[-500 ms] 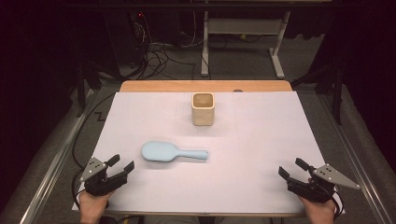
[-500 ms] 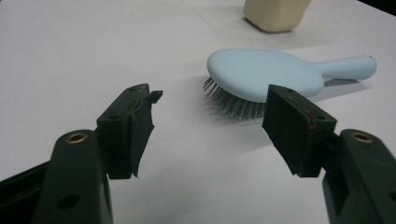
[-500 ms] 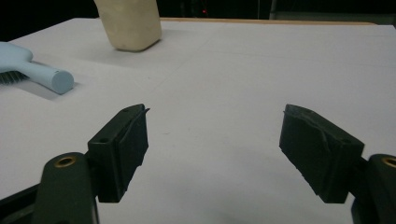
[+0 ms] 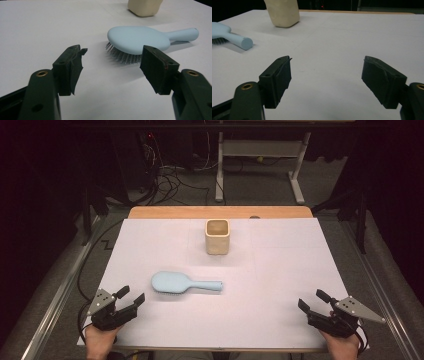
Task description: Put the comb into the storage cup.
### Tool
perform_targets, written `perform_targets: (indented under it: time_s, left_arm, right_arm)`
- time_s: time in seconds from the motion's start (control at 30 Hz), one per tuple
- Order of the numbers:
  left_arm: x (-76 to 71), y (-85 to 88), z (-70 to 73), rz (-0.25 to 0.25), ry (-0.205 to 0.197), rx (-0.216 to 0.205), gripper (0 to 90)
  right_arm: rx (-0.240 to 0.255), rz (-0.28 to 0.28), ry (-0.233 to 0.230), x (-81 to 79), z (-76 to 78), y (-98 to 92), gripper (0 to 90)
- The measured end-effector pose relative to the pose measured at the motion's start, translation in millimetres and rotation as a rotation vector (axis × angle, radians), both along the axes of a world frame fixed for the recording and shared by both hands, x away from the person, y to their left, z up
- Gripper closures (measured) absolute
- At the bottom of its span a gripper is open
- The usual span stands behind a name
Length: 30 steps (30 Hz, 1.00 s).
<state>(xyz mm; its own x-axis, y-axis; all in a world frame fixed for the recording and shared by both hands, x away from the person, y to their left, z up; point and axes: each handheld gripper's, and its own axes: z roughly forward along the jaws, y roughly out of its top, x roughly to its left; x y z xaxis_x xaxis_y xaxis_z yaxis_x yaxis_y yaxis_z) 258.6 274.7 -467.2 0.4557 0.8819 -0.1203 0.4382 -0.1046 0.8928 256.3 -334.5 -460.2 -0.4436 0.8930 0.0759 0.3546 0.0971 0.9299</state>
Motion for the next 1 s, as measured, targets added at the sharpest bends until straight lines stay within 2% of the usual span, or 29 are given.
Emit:
perform_targets:
  time_s: [0.27, 1.0]
  left_arm:
    - [-1.7, 3.2, 2.3, 0.022, -0.024, -0.017, 35.1]
    - [-0.5, -7.1, 7.3, -0.010, -0.048, -0.022, 35.9]
  right_arm:
    - [0.001, 0.000, 0.001, 0.1, 0.0, 0.2, 24.5]
    - [0.005, 0.004, 0.001, 0.3, -0.3, 0.4, 24.5]
